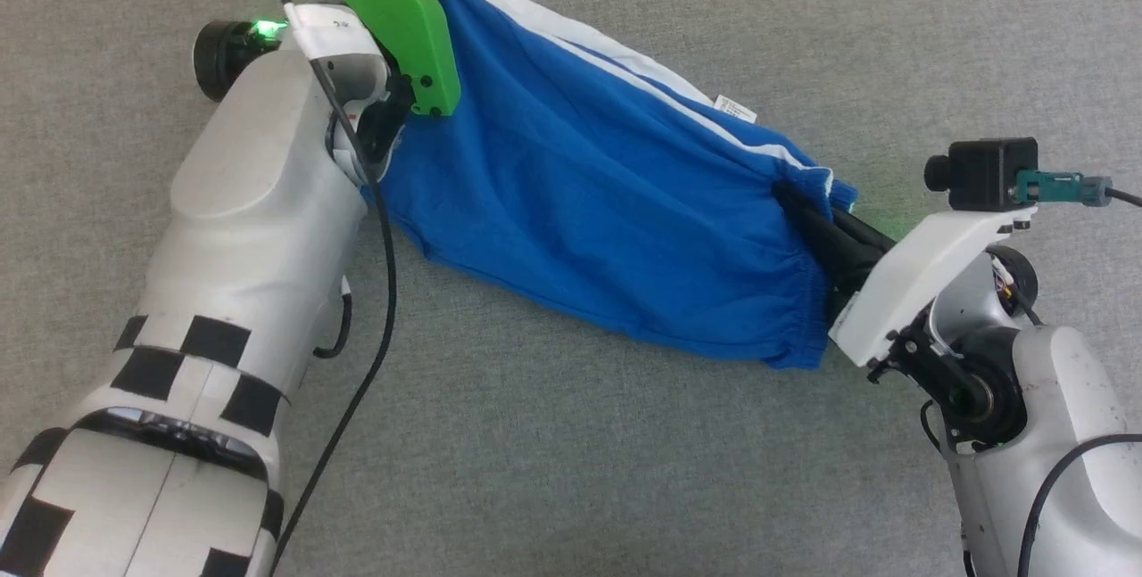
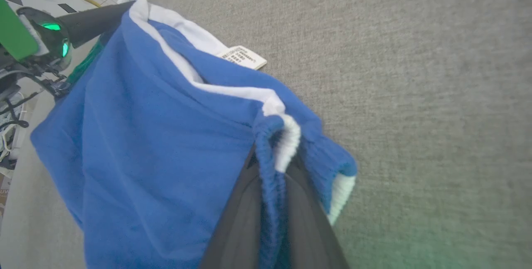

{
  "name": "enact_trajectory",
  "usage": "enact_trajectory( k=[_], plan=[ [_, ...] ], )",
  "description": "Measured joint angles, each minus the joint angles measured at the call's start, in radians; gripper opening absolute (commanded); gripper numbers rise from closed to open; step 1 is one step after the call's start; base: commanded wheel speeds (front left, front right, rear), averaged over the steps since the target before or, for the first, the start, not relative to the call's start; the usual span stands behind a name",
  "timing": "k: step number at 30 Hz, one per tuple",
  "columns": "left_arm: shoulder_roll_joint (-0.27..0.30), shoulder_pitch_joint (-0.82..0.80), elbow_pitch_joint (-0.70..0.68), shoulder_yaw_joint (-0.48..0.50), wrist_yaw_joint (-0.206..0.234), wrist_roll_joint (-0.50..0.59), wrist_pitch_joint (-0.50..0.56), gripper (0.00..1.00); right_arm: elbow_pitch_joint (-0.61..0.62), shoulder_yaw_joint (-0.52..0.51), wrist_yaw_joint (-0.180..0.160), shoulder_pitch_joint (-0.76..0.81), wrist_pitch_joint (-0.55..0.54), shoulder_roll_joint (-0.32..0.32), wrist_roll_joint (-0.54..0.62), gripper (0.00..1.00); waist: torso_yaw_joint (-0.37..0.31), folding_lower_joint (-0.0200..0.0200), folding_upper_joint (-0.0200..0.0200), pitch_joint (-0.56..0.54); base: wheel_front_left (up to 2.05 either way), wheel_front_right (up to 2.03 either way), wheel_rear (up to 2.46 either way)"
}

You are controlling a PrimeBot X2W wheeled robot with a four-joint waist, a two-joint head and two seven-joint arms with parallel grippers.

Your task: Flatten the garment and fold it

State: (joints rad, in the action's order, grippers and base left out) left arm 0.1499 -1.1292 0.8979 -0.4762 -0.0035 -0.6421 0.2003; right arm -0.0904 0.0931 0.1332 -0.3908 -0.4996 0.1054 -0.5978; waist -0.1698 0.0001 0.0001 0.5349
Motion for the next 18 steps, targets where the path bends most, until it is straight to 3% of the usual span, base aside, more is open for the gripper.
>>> enact_trajectory(
  k=[7, 8, 18],
  plan=[
    [-0.028, -0.009, 0.016, 0.016, -0.037, -0.029, -0.050, 1.00, -0.028, -0.022, 0.000, 0.006, -0.008, 0.002, 0.000, 0.00, 0.024, 0.0000, 0.0000, -0.033, 0.00, 0.00, 0.00],
    [-0.026, -0.013, -0.002, 0.027, -0.058, -0.036, -0.094, 1.00, -0.039, -0.051, 0.000, 0.018, -0.021, 0.000, 0.010, 1.00, 0.040, 0.0000, -0.0001, -0.054, 0.00, 0.00, 0.00],
    [0.046, 0.065, -0.151, 0.054, -0.102, -0.069, -0.275, 1.00, -0.037, -0.126, -0.001, 0.086, -0.028, -0.011, 0.047, 1.00, 0.095, 0.0000, 0.0000, -0.164, 0.00, 0.00, 0.00]
  ],
)
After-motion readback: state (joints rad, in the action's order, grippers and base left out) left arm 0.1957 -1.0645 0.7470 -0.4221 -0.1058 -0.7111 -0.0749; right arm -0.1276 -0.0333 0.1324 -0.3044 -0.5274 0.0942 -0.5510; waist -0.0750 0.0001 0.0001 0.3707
